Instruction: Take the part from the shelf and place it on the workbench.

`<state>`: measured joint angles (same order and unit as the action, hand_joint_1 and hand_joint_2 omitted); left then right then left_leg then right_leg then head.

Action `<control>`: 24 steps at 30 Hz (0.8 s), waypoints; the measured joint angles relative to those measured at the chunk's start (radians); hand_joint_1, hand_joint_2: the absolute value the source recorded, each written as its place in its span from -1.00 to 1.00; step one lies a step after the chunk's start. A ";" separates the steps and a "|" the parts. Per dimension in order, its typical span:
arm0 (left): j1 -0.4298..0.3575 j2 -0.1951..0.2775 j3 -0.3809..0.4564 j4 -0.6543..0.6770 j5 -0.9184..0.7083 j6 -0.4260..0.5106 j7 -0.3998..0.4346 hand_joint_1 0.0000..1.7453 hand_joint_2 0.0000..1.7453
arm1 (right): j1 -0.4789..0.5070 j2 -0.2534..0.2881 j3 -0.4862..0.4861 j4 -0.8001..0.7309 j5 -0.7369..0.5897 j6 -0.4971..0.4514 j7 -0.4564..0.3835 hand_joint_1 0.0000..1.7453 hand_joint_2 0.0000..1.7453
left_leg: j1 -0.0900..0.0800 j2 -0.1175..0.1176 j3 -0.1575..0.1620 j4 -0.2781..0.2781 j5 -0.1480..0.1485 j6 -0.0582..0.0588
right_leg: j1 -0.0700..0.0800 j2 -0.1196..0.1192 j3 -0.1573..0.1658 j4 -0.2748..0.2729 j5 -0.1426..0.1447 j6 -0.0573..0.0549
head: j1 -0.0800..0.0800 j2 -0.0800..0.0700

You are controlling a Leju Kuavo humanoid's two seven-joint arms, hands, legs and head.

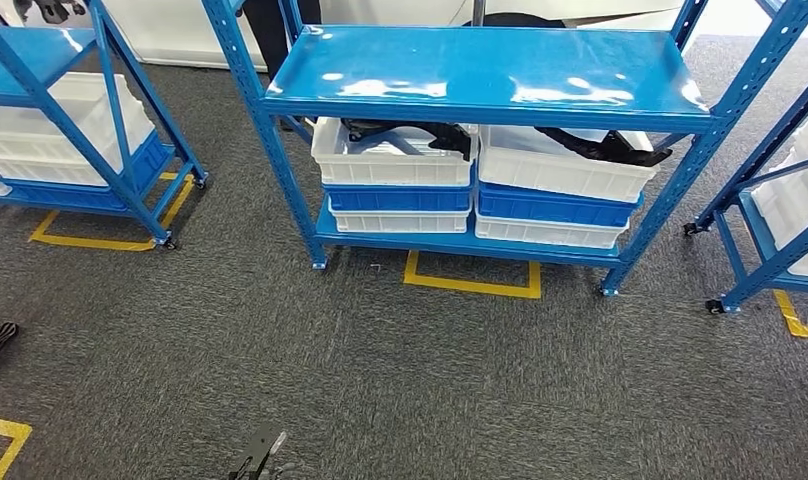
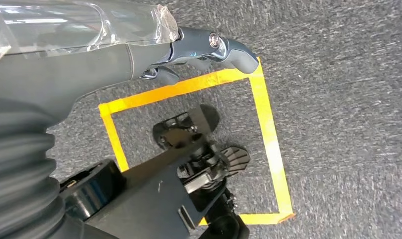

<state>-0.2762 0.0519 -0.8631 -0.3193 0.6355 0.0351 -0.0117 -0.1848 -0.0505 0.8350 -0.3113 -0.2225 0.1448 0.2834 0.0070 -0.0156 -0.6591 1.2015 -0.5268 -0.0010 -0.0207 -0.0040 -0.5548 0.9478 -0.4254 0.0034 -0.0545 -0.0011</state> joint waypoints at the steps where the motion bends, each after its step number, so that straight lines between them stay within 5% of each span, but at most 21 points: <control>1: 0.000 0.000 0.000 0.000 0.000 0.000 0.000 -1.00 1.00 | -0.001 0.000 0.000 0.000 0.003 -0.001 0.001 -1.00 1.00 | -0.002 0.003 0.034 -0.073 0.037 0.006 | 0.000 0.000 0.002 0.000 -0.001 0.001 | 0.000 0.000; 3: -0.004 0.000 0.000 0.000 -0.001 0.000 0.000 -1.00 1.00 | -0.003 0.002 0.000 0.000 0.015 -0.005 0.011 -1.00 1.00 | -0.010 0.014 0.105 -0.225 0.098 0.023 | 0.003 -0.001 0.005 0.000 -0.002 0.005 | 0.000 0.000; 5: -0.007 0.000 0.000 0.000 -0.007 -0.004 0.003 -1.00 1.00 | -0.006 0.004 0.000 0.001 0.032 -0.011 0.028 -1.00 1.00 | -0.020 0.022 0.129 -0.282 0.115 0.032 | 0.003 -0.002 0.006 -0.001 -0.004 0.014 | 0.001 0.000; 8: -0.001 -0.001 0.002 0.000 -0.026 -0.008 0.010 -1.00 1.00 | -0.009 0.006 -0.001 0.003 0.057 -0.011 0.040 -1.00 1.00 | -0.018 0.018 0.135 -0.293 0.125 0.040 | 0.001 -0.003 0.007 0.006 -0.013 0.031 | 0.001 0.000; 12: 0.031 -0.003 0.028 0.000 -0.078 -0.011 0.014 -1.00 1.00 | 0.009 0.009 -0.023 0.004 0.080 -0.012 0.021 -1.00 1.00 | -0.023 0.013 0.145 -0.292 0.118 0.032 | 0.008 -0.004 0.017 -0.007 -0.010 0.010 | 0.004 0.000; 15: 0.064 -0.004 0.062 -0.001 -0.124 -0.012 0.015 -1.00 1.00 | 0.026 0.013 -0.056 0.004 0.091 -0.021 -0.005 -1.00 1.00 | -0.025 0.012 0.144 -0.288 0.116 0.035 | 0.007 -0.005 0.021 -0.015 -0.004 0.021 | 0.006 0.000; 24: 0.161 -0.007 0.206 -0.004 -0.265 -0.016 0.015 -1.00 1.00 | 0.084 0.022 -0.198 0.002 0.122 -0.053 -0.085 -1.00 1.00 | -0.022 0.013 0.144 -0.288 0.113 0.037 | 0.008 -0.005 0.021 -0.017 -0.005 0.022 | 0.006 0.000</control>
<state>-0.1150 0.0451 -0.6575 -0.3236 0.3702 0.0189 0.0031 -0.1008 -0.0284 0.6370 -0.3092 -0.1000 0.0917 0.1980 -0.0154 -0.0029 -0.5154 0.9134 -0.4135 0.0355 -0.0127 -0.0087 -0.5341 0.9310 -0.4304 0.0255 -0.0481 -0.0011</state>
